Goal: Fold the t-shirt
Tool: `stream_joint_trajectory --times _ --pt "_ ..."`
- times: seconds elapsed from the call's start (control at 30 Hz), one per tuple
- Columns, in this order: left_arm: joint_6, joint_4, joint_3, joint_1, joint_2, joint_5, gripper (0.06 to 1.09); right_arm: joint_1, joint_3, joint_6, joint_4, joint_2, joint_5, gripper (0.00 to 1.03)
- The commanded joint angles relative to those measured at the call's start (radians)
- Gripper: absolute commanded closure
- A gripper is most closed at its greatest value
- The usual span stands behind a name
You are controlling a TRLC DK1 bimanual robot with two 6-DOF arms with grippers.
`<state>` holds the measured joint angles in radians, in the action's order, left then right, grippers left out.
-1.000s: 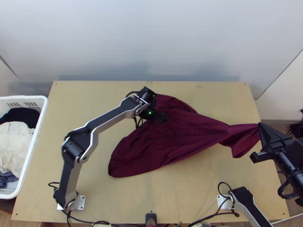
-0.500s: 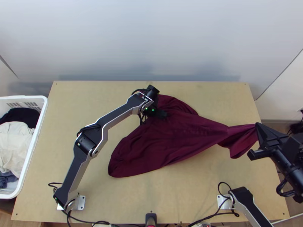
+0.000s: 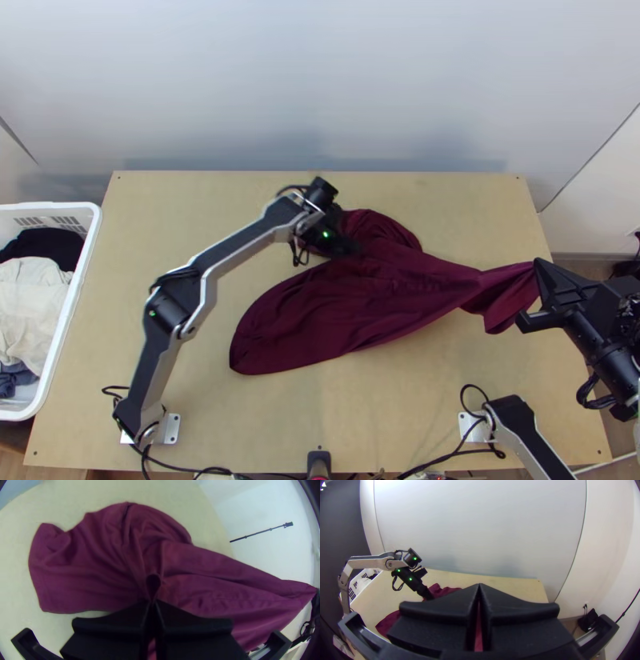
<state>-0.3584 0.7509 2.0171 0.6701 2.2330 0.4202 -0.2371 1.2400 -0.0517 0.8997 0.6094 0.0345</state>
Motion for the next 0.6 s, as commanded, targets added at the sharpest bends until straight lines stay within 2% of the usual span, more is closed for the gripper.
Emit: stream_joint_trajectory --times 0.0,0.17,0.33,0.43,0.57 --pt "0.027 0.070 0.023 -0.087 -0.151 0.011 1.05 0.005 0.004 0.010 -0.005 0.000 0.002 1.00" --pt "0.039 0.183 0.135 -0.225 -0.300 0.011 1.05 0.065 0.113 0.030 -0.054 0.047 0.015 1.00" --pt "0.036 0.191 0.255 -0.426 -0.409 0.012 1.05 0.196 0.279 0.039 -0.176 0.156 0.016 1.00" --pt "0.004 0.113 0.255 -0.535 -0.495 0.012 1.05 0.245 0.334 -0.016 -0.295 0.205 0.021 1.00" --pt "-0.099 0.008 0.219 -0.641 -0.592 0.014 1.05 0.314 0.322 -0.142 -0.479 0.233 0.027 1.00"
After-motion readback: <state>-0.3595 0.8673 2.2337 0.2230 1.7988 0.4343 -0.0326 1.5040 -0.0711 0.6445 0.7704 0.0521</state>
